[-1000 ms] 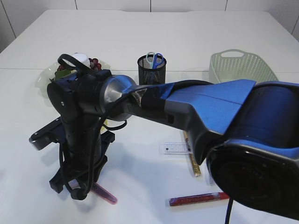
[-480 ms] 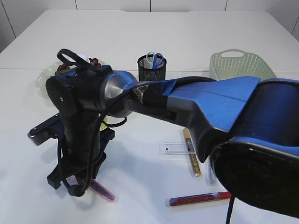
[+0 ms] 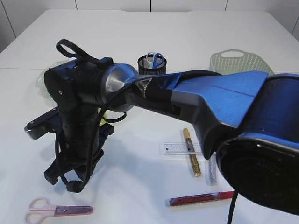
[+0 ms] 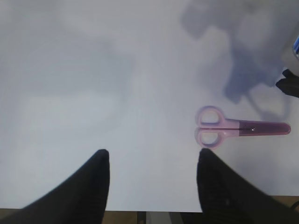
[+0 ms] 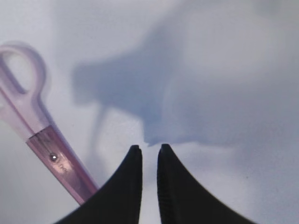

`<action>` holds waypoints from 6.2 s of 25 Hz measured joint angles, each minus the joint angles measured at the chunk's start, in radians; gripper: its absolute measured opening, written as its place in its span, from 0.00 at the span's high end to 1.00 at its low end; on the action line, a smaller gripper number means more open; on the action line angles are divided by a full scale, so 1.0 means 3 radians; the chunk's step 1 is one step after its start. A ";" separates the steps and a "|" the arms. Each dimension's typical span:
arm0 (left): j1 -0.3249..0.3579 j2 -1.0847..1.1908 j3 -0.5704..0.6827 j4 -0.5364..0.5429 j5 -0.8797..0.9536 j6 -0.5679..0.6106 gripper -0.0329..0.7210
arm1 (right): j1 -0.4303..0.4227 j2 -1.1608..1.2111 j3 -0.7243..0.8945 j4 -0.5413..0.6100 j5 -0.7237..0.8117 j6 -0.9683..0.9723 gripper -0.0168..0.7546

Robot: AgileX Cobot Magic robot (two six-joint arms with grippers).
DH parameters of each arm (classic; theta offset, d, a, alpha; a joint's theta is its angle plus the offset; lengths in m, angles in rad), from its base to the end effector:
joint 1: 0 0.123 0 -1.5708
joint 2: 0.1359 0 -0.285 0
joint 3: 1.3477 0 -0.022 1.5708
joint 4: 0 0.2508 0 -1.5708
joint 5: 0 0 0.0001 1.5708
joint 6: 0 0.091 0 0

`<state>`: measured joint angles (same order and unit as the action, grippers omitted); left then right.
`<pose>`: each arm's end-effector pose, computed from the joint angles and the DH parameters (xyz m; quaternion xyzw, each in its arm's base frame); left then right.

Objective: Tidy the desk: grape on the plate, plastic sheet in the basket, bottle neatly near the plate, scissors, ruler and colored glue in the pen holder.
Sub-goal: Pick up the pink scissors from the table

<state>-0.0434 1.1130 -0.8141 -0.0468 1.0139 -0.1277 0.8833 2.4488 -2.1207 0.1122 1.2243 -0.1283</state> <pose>0.1900 -0.0119 0.2766 -0.0503 0.9836 -0.0363 0.1692 0.3101 0.3928 0.1452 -0.4689 0.8801 0.0693 0.0292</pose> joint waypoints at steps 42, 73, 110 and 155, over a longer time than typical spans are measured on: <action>0.0145 0.0000 0.0000 -0.0204 0.0152 0.0104 0.38 | -0.0119 -0.0798 0.0506 -0.0157 0.0000 0.0150 0.44; 0.0138 0.0000 0.0000 -0.0470 0.0330 0.0104 0.38 | -0.2424 -0.3632 0.3246 -0.0496 -0.0142 0.0140 0.44; -0.2324 0.0861 -0.0006 0.0360 -0.0544 -0.6043 0.46 | -0.2446 -0.3699 0.3269 -0.0488 -0.0213 0.0134 0.44; -0.1934 0.1739 -0.0012 0.0325 -0.0759 -0.7140 0.46 | -0.2446 -0.3699 0.3269 -0.0481 -0.0291 0.0134 0.44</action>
<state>-0.6235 1.6348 -0.8178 0.0505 0.7863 -2.2697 0.1496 1.3390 -1.1399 -0.0320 1.1372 -0.0881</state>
